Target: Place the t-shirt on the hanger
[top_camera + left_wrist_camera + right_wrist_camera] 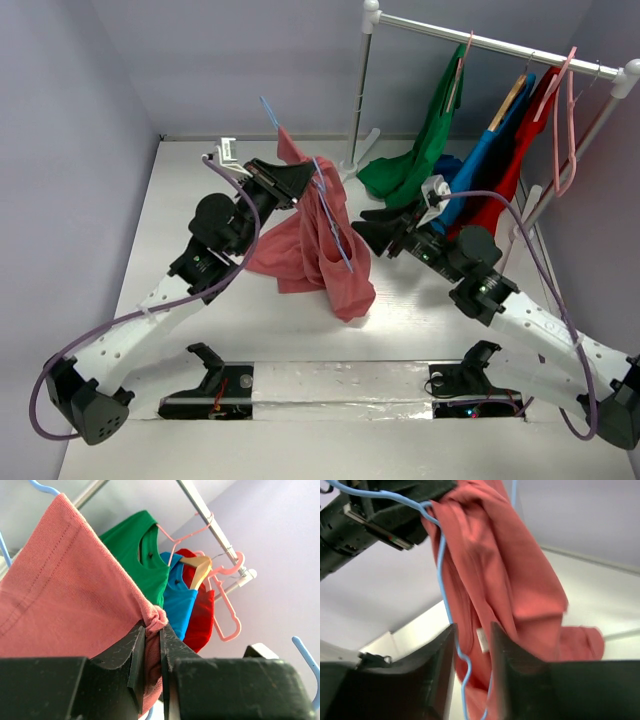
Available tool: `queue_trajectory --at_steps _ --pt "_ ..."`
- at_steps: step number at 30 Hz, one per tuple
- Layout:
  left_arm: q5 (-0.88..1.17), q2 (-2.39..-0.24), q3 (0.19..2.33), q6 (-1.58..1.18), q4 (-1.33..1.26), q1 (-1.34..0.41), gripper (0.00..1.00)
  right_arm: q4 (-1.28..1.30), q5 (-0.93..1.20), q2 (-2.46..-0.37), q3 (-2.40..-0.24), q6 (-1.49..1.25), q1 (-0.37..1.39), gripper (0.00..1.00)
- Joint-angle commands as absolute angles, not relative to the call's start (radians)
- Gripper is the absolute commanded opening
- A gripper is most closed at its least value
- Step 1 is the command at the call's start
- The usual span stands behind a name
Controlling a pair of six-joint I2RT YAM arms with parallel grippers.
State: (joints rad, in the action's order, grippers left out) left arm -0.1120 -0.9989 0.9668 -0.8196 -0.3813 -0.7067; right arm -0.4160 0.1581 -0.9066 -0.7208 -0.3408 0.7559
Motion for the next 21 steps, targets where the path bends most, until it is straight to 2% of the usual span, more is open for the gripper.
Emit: queue_trajectory --at_steps 1,2,3,4,6,7,8,9,12,14,18,21 --pt "-0.055 -0.947 0.992 -0.822 -0.417 -0.675 0.00 -0.301 0.098 -0.867 -0.684 -0.313 0.759 0.34" --pt "-0.048 -0.943 0.999 -0.825 -0.402 -0.675 0.00 -0.289 0.103 -0.868 -0.675 -0.305 0.759 0.23" --pt "-0.041 -0.937 1.003 -0.825 -0.396 -0.675 0.00 -0.281 0.110 -0.874 -0.658 -0.302 0.759 0.06" --pt "-0.037 -0.928 1.012 -0.825 -0.388 -0.675 0.00 -0.276 0.117 -0.888 -0.647 -0.299 0.759 0.00" --pt "-0.026 -0.919 1.019 -0.825 -0.374 -0.675 0.00 -0.285 0.126 -0.894 -0.612 -0.296 0.759 0.00" --pt "-0.025 -0.910 1.022 -0.827 -0.373 -0.675 0.00 -0.299 0.124 -0.896 -0.601 -0.296 0.759 0.03" --pt "-0.020 -0.905 1.022 -0.828 -0.368 -0.675 0.00 -0.305 0.146 -0.899 -0.594 -0.290 0.759 0.23" --pt "-0.018 -0.900 1.022 -0.830 -0.367 -0.666 0.00 -0.307 0.161 -0.902 -0.589 -0.284 0.759 0.34" --pt "-0.017 -0.891 1.023 -0.833 -0.365 -0.666 0.00 -0.299 0.225 -0.923 -0.589 -0.264 0.759 0.45" --pt "-0.017 -0.890 1.028 -0.833 -0.364 -0.666 0.00 -0.316 0.239 -0.919 -0.563 -0.276 0.759 0.44" --pt "-0.032 -0.891 1.029 -0.833 -0.370 -0.666 0.00 -0.339 0.262 -0.885 -0.522 -0.311 0.759 0.31" --pt "-0.047 -0.899 1.042 -0.833 -0.380 -0.666 0.00 -0.342 0.256 -0.841 -0.470 -0.339 0.769 0.32"
